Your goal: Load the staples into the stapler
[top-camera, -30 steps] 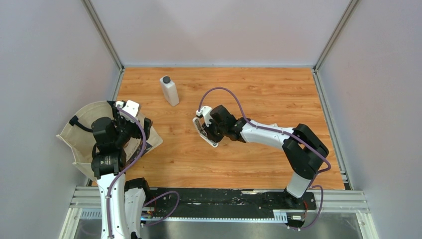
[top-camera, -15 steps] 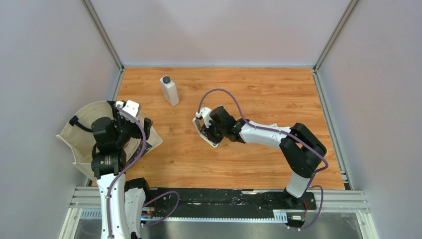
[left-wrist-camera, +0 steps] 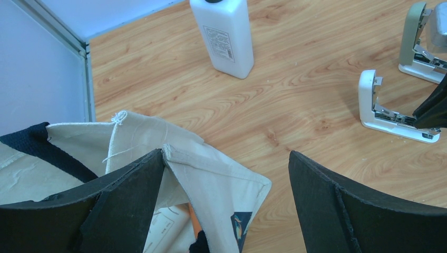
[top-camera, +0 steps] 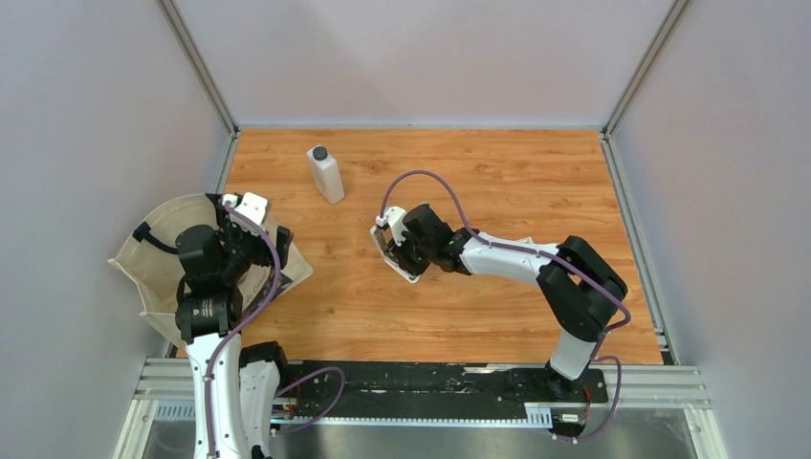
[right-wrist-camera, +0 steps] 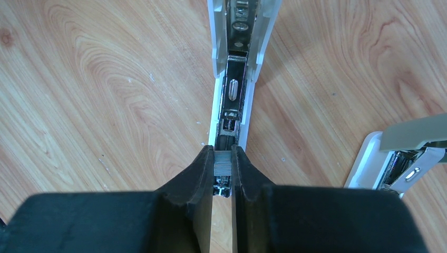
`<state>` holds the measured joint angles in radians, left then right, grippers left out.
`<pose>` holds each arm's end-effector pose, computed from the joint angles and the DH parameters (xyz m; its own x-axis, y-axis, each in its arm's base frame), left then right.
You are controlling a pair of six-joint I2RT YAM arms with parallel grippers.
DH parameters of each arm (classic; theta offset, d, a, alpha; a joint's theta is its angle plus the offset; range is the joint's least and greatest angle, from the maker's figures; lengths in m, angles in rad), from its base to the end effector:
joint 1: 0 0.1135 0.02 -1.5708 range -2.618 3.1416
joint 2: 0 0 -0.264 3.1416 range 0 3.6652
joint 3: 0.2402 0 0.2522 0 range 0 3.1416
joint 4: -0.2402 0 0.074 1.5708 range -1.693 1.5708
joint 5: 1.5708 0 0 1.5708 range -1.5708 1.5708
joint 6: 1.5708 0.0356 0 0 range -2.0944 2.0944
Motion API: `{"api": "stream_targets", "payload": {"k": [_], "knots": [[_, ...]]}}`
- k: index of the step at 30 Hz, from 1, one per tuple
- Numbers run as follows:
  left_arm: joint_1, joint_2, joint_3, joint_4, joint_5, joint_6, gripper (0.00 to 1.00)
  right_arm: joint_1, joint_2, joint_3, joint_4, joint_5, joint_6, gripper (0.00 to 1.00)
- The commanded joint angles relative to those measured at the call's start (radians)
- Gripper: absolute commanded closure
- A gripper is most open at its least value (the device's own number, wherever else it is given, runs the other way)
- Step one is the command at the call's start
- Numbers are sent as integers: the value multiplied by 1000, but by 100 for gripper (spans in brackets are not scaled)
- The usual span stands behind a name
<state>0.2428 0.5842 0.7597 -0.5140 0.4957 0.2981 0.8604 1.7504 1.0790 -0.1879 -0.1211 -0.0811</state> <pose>0.1301 0.0148 0.3260 -0.2423 0.2061 -0.9480 0.3088 0.9427 0.1261 0.2365 0.2815 0.1850 -0.4272 -0.6199 -0.6582 -0.8414 0.5391 0.0383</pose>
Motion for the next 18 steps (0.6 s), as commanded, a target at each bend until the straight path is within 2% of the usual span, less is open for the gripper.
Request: {"api": "stream_targets", "payload": {"k": [1,18], "knots": [[10,11,-23,-58,4,3,4,-8,-6,2,42,11,-22,85],[10,11,-25,-58,3,3,4,-9,26,10,33,28,-9,85]]}}
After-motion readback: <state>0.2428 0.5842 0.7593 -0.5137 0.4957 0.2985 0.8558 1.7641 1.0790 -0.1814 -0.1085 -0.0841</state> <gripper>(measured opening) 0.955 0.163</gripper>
